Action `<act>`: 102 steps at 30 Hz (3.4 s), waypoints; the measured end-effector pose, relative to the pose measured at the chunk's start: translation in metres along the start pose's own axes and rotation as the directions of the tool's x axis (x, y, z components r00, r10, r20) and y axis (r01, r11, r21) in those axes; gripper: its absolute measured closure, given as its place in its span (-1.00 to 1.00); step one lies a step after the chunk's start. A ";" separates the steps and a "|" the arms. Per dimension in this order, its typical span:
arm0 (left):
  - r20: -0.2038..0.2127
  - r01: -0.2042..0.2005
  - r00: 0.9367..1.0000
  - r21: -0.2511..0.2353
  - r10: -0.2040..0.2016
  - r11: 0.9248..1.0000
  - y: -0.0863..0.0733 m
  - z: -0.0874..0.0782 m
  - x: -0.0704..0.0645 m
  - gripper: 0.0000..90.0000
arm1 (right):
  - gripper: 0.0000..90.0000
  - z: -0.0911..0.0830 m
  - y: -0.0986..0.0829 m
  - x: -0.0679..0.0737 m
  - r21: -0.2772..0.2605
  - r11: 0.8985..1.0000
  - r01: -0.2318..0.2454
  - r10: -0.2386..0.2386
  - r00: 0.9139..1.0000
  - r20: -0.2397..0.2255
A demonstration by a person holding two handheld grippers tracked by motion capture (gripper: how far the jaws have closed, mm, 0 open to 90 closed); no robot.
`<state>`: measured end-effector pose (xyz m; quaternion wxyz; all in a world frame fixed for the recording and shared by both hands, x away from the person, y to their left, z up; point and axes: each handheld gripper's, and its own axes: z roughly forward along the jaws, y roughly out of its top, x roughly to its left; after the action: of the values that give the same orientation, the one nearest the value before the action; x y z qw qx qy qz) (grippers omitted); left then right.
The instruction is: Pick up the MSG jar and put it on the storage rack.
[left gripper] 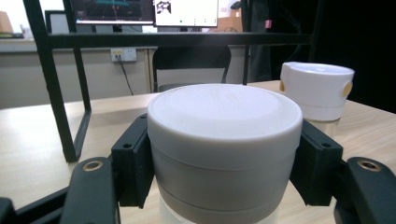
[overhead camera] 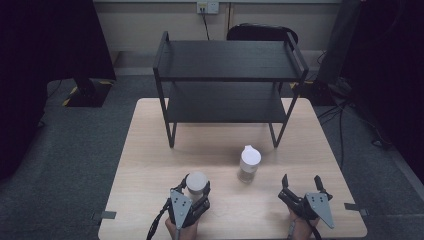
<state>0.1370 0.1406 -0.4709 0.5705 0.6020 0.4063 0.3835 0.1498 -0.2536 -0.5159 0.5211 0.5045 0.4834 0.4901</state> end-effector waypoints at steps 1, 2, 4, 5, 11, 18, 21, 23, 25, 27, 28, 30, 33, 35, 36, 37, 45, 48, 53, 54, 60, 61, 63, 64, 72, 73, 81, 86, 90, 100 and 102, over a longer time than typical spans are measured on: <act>0.004 -0.009 1.000 -0.003 0.009 1.000 0.001 0.000 0.000 -0.24 | -1.00 0.000 0.000 0.000 0.000 1.000 0.000 0.000 1.000 0.000; 0.011 -0.013 1.000 -0.002 0.013 1.000 0.003 0.000 0.001 -0.24 | -1.00 0.000 0.000 0.000 0.000 1.000 0.000 0.000 1.000 0.000; 0.023 -0.011 1.000 -0.004 0.011 1.000 0.007 -0.001 0.003 -0.24 | -1.00 0.000 0.000 0.000 0.000 1.000 0.000 0.000 1.000 0.000; 0.040 -0.013 0.999 -0.013 0.014 1.000 0.010 -0.001 0.006 -0.24 | -1.00 0.000 0.000 0.000 0.000 1.000 0.000 0.000 1.000 0.000; 0.091 -0.009 0.996 -0.023 0.011 1.000 0.022 -0.003 0.014 -0.24 | -1.00 0.000 0.000 0.000 0.000 1.000 -0.001 0.001 1.000 -0.001; 0.146 -0.002 0.989 -0.043 0.008 0.999 0.035 -0.003 0.027 -0.24 | -1.00 0.000 0.000 0.000 0.000 1.000 0.000 0.000 1.000 -0.003; 0.178 -0.022 0.984 -0.047 0.030 0.999 0.043 -0.002 0.033 -0.24 | -1.00 0.000 0.000 0.000 0.000 1.000 0.000 0.000 1.000 -0.003; 0.189 -0.032 0.981 -0.055 0.042 0.998 0.048 -0.002 0.035 -0.24 | -1.00 0.000 0.000 0.000 0.000 1.000 0.000 0.000 1.000 -0.003; 0.202 -0.032 0.978 -0.064 0.044 0.997 0.054 -0.001 0.039 -0.24 | -1.00 0.000 0.000 0.000 0.000 1.000 0.000 0.000 1.000 -0.003; 0.222 -0.036 0.974 -0.072 0.051 0.997 0.060 0.001 0.043 -0.24 | -1.00 0.000 0.000 0.000 0.000 1.000 0.000 0.000 1.000 -0.003; 0.222 -0.036 0.974 -0.072 0.051 0.997 0.060 0.001 0.043 -0.24 | -1.00 0.000 0.000 0.000 0.000 1.000 0.000 0.000 1.000 -0.003; 0.228 -0.047 0.972 -0.078 0.064 0.996 0.067 0.003 0.045 -0.24 | -1.00 0.000 0.000 0.000 0.000 1.000 0.000 0.000 1.000 -0.003; 0.236 -0.068 0.968 -0.089 0.088 0.994 0.077 0.006 0.046 -0.24 | -1.00 0.000 0.000 0.000 0.000 1.000 0.000 0.000 1.000 -0.003; 0.251 -0.066 0.964 -0.094 0.088 0.993 0.085 0.009 0.050 -0.24 | -1.00 0.000 0.000 0.000 0.000 1.000 0.000 0.000 1.000 -0.003; 0.261 -0.065 0.961 -0.098 0.088 0.993 0.088 0.011 0.052 -0.24 | -1.00 0.000 0.000 0.000 0.000 1.000 0.000 0.000 1.000 -0.003; 0.278 -0.065 0.956 -0.107 0.093 0.992 0.096 0.015 0.057 -0.24 | -1.00 0.000 0.000 0.000 0.000 1.000 0.000 0.000 1.000 -0.003; 0.364 -0.040 0.927 -0.131 0.085 0.991 0.133 0.038 0.084 -0.24 | -1.00 0.000 0.000 0.000 0.000 1.000 0.000 0.000 1.000 -0.003; 0.369 -0.027 0.926 -0.131 0.074 0.991 0.148 0.048 0.091 -0.24 | -1.00 0.000 0.000 0.000 0.000 1.000 0.000 0.000 1.000 -0.003; 0.382 -0.007 0.922 -0.132 0.058 0.991 0.175 0.065 0.103 -0.24 | -1.00 0.000 0.000 -0.001 0.000 1.000 0.000 0.000 1.000 -0.003; 0.382 -0.007 0.922 -0.132 0.058 0.991 0.175 0.065 0.103 -0.24 | -1.00 0.000 0.000 -0.001 0.000 1.000 0.000 0.000 1.000 -0.003; 0.391 0.009 0.919 -0.142 0.048 0.990 0.212 0.086 0.113 -0.24 | -1.00 0.000 0.000 0.000 0.000 1.000 -0.001 0.001 1.000 -0.002; 0.391 0.013 0.919 -0.142 0.044 0.990 0.218 0.091 0.114 -0.24 | -1.00 0.000 0.000 0.000 0.000 1.000 -0.001 0.001 1.000 -0.002; 0.381 0.023 0.924 -0.137 0.032 0.990 0.231 0.098 0.114 -0.24 | -1.00 0.000 0.000 0.000 0.001 1.000 -0.001 0.001 1.000 -0.002; 0.375 0.028 0.927 -0.142 0.028 0.989 0.243 0.105 0.114 -0.24 | -1.00 0.000 0.000 0.000 0.001 1.000 -0.001 0.001 1.000 -0.002; 0.301 0.022 0.953 -0.156 0.026 0.987 0.287 0.133 0.103 -0.24 | -1.00 0.000 0.000 0.000 0.001 1.000 -0.001 0.001 1.000 -0.002; 0.289 0.018 0.957 -0.155 0.028 0.988 0.291 0.136 0.102 -0.24 | -1.00 0.000 0.000 -0.001 0.001 1.000 -0.001 0.001 1.000 -0.002; 0.182 0.018 0.983 -0.152 0.010 0.988 0.303 0.164 0.088 -0.24 | -1.00 0.000 0.000 -0.001 0.001 1.000 -0.004 0.004 1.000 -0.004; 0.077 0.009 0.997 -0.150 0.003 0.989 0.300 0.184 0.071 -0.24 | -1.00 0.000 0.000 -0.001 0.001 1.000 -0.004 0.004 1.000 -0.004; 0.045 0.023 0.999 -0.157 -0.016 0.987 0.298 0.200 0.066 -0.24 | -1.00 0.000 0.000 -0.002 -0.001 1.000 -0.005 0.005 1.000 -0.007; 0.030 0.003 1.000 -0.157 0.002 0.988 0.297 0.210 0.062 -0.24 | -1.00 0.000 0.000 -0.002 -0.001 1.000 -0.011 0.011 1.000 -0.008; 0.031 0.006 1.000 -0.157 -0.001 0.988 0.297 0.210 0.062 -0.24 | -1.00 0.000 0.000 -0.002 -0.002 1.000 -0.011 0.011 1.000 -0.008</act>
<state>0.3701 0.1139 -0.1864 0.6231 0.5601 0.3670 0.4042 0.1493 -0.2556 -0.5162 0.5171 0.5047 0.4822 0.4953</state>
